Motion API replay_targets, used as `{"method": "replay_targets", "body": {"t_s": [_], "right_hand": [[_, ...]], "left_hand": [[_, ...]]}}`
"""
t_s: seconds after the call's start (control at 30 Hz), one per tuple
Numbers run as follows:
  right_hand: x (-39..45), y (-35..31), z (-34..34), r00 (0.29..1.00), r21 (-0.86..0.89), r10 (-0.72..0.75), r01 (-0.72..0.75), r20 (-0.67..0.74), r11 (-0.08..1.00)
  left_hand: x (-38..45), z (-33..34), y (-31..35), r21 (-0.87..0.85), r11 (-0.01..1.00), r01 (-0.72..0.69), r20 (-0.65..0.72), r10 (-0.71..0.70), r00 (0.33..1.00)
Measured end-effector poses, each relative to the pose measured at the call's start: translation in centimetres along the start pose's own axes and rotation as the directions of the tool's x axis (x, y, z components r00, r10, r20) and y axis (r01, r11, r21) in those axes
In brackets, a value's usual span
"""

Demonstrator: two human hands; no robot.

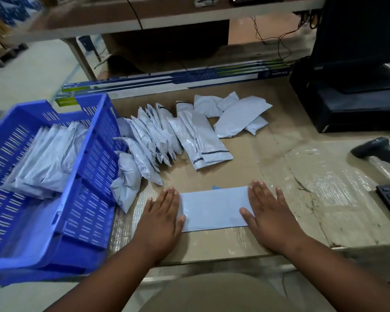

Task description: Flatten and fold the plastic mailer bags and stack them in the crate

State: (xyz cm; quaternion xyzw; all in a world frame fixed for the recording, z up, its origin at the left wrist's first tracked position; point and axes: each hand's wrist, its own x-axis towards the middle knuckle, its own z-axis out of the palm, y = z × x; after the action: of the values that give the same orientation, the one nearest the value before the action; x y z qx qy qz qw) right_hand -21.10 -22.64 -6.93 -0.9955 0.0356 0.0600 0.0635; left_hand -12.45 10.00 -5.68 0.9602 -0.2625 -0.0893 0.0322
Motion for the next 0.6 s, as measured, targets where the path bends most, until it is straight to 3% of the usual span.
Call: {"method": "replay_targets", "body": {"t_s": [0.1,0.2,0.37,0.6], "right_hand": [[1.2,-3.3,-0.9,0.984,0.025,-0.164,0.166,-0.076,0.986],[2.3,-6.6,0.0,0.952,0.089,-0.306,0.307,-0.023,0.948],[1.7,-6.0,1.8,0.959,0.089,-0.284,0.283,0.000,0.955],[1.0,-3.2,1.4,0.973,0.026,-0.224,0.223,0.048,0.975]], "left_hand": [[1.3,-0.5,2.8,-0.015,0.995,-0.096,-0.106,0.094,0.990],[2.7,1.3,6.1,-0.063,0.977,-0.206,-0.081,0.200,0.976],[2.6,3.1,5.8,-0.011,0.976,-0.217,-0.120,0.215,0.969],[1.6,3.6,3.5,-0.019,0.996,-0.092,-0.094,0.090,0.992]]}}
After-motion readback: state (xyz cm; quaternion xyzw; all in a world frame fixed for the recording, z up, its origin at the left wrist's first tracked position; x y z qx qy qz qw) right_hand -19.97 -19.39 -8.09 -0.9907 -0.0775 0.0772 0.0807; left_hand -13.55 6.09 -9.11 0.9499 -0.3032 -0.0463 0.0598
